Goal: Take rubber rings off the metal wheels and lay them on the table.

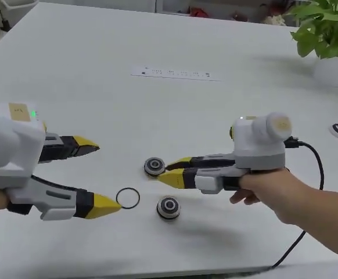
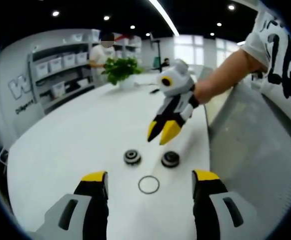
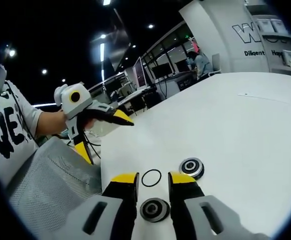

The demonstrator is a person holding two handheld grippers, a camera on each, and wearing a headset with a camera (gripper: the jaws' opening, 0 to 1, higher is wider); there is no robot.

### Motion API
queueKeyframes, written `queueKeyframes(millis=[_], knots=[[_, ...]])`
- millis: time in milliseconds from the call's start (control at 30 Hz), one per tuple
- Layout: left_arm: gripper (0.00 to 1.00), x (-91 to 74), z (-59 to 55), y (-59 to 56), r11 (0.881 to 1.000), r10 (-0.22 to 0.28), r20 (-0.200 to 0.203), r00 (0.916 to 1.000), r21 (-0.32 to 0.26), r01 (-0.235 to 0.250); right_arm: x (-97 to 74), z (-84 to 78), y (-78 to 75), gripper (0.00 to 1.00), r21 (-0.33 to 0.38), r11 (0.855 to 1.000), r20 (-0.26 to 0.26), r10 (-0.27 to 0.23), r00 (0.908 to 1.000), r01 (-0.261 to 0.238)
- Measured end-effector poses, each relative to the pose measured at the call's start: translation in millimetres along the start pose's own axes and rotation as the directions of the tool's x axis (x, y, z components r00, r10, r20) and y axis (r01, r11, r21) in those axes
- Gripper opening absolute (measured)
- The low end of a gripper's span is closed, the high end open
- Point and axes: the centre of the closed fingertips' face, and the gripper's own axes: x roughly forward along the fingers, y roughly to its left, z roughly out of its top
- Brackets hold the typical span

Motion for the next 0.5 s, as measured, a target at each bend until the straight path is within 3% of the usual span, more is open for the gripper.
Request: queueKeyframes(millis=[500], knots=[[0.67,15.0,1.6,-5.5,0.999,-0.042,-0.016,0.999,0.005,0.042,-10.9,-9.9,-1.9,0.23,-0.037,0.999,-0.013,-0.003,0.9999,0.002]])
